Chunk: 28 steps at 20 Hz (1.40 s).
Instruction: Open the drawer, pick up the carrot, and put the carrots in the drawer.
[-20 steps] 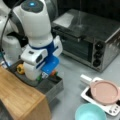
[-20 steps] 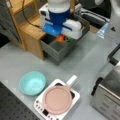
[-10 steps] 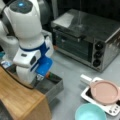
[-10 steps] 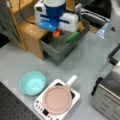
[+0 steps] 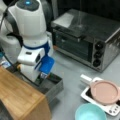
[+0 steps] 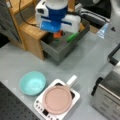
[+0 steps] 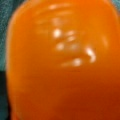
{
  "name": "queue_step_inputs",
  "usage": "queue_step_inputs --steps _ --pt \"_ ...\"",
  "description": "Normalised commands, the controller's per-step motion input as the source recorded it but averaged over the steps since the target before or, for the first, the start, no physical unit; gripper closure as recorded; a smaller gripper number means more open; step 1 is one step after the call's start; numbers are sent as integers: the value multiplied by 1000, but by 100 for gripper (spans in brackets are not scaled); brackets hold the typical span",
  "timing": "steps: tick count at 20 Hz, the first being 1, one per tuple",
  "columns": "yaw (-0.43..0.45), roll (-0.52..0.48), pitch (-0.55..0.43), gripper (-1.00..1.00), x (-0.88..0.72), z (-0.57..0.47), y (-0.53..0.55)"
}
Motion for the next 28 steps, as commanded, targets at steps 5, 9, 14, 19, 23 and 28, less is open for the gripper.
queue_step_inputs --steps 5,9,14,19,23,28 --pt "311 -232 -102 100 -72 -25 -3" --pt "404 -250 -122 100 -64 -38 -23" --pt "545 -153 -177 100 -76 -120 -106" --pt "482 -8 -91 100 -129 -153 -108" --pt "443 21 -68 100 -96 -108 -107" --pt "431 86 -71 100 -22 -125 13"
